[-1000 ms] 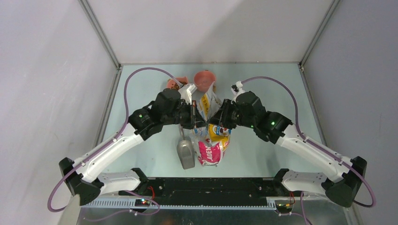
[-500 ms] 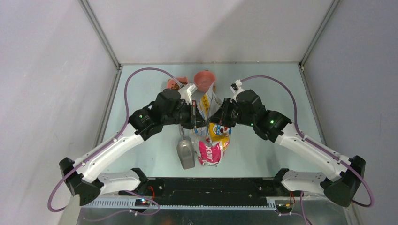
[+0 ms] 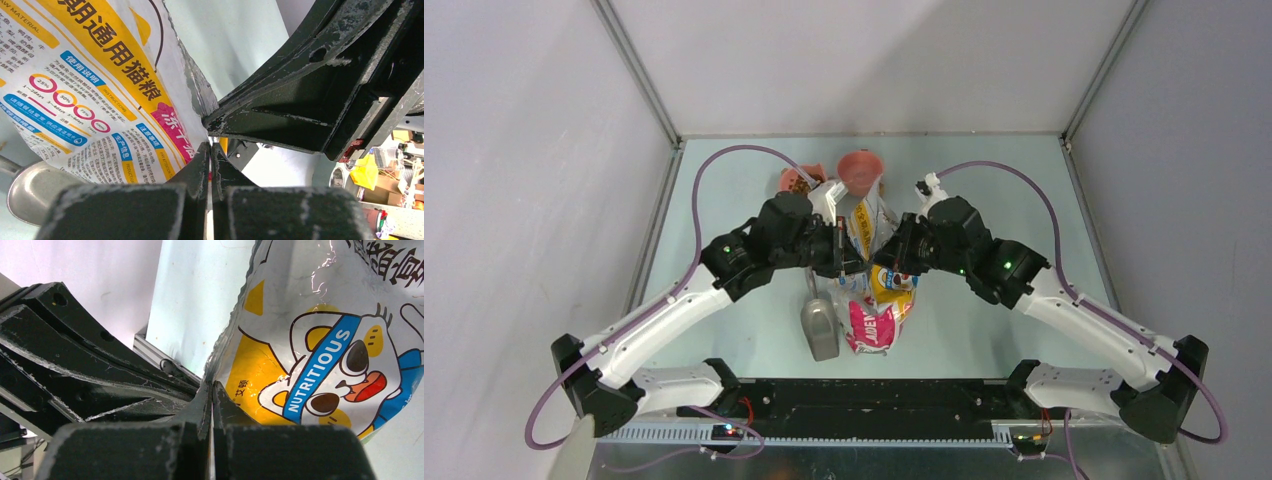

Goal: Serve the pet food
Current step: Open the pet food bag at the center of the board.

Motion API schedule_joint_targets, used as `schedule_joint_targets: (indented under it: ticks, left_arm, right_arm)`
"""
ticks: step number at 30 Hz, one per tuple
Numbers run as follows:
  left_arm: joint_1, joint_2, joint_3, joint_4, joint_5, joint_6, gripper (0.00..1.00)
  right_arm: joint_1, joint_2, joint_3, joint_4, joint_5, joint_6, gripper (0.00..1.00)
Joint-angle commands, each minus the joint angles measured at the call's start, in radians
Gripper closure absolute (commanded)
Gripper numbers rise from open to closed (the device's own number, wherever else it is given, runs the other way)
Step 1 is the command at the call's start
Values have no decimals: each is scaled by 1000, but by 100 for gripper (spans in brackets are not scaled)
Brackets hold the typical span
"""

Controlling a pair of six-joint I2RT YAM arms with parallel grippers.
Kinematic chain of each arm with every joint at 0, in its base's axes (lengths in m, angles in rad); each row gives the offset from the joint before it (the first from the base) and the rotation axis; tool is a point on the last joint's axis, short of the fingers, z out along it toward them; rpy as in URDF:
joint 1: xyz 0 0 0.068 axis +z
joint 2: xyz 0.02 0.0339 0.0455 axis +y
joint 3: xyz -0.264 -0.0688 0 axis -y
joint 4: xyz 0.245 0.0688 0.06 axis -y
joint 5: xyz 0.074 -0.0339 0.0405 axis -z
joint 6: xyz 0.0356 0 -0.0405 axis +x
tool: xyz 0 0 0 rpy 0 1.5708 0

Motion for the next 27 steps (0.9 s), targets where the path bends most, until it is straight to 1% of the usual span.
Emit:
schedule_joint_targets:
  ticks: [1, 9, 15, 21, 27]
  left_arm:
    - [4, 10, 11, -41, -95, 40, 100]
    - [4, 13, 20, -82, -145, 70, 100]
    - [5, 18, 25, -102, -175, 94, 100]
    - [5, 24, 31, -125, -208, 112, 100]
    - [5, 27, 30, -137, -220, 124, 100]
  right_arm:
    - [4, -25, 2, -131, 59, -98, 100]
    - [1, -22, 2, -186, -11, -267, 100]
    - [1, -12, 16, -219, -32, -337, 100]
    - [12, 21, 50, -289, 18, -378, 100]
    - [29, 36, 73, -317, 64, -382, 100]
